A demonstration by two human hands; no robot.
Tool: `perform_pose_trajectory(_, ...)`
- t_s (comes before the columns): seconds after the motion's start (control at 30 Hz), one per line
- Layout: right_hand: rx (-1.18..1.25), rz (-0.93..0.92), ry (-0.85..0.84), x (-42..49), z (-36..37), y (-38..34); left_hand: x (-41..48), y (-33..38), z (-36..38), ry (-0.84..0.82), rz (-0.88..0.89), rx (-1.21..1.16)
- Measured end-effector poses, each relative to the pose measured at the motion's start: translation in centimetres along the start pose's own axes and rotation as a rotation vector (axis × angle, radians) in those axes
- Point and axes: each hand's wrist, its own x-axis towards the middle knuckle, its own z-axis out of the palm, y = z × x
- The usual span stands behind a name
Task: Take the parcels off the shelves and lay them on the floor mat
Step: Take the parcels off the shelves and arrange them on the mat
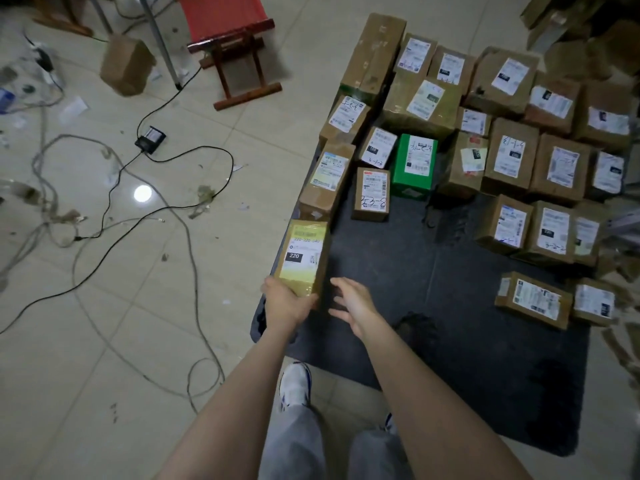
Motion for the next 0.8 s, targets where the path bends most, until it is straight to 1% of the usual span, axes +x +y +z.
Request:
perform_pose_trajectory(0.07, -0.012, 0.015, 0.007, 0.7, 0.7, 0.3, 1.4, -1.0, -0.4, 0.02, -0.089, 0.006)
perform_pose_trajectory(0.17, -0.014, 0.028, 0.024, 2.3, 1.3, 0.5, 3.6, -2.2, -0.3, 0.013, -0.163, 0.057)
perform_pose_trajectory(0.3, -0.011, 0.024, 0.058, 5.0, 1.6, 0.6, 6.6, -3.4, 1.3, -0.006, -0.19, 0.075)
perform_pose_trajectory(0.5, -0.05, 0.004, 0.017, 8.8, 1.6, 0.6, 11.2, -4.2, 5.1, -0.019, -0.263, -0.022)
perform_pose_trajectory(0.7, -0.02, -0.012, -0.018, 11.6, 1.3, 0.4, 15.0, -4.8, 8.4, -0.011, -0.176, -0.001)
perform_pose_trajectory(0.8, -0.034, -0.023, -0.043, 12.3, 1.1, 0.6, 16.1, -5.1, 9.8, -0.008, -0.162, 0.019)
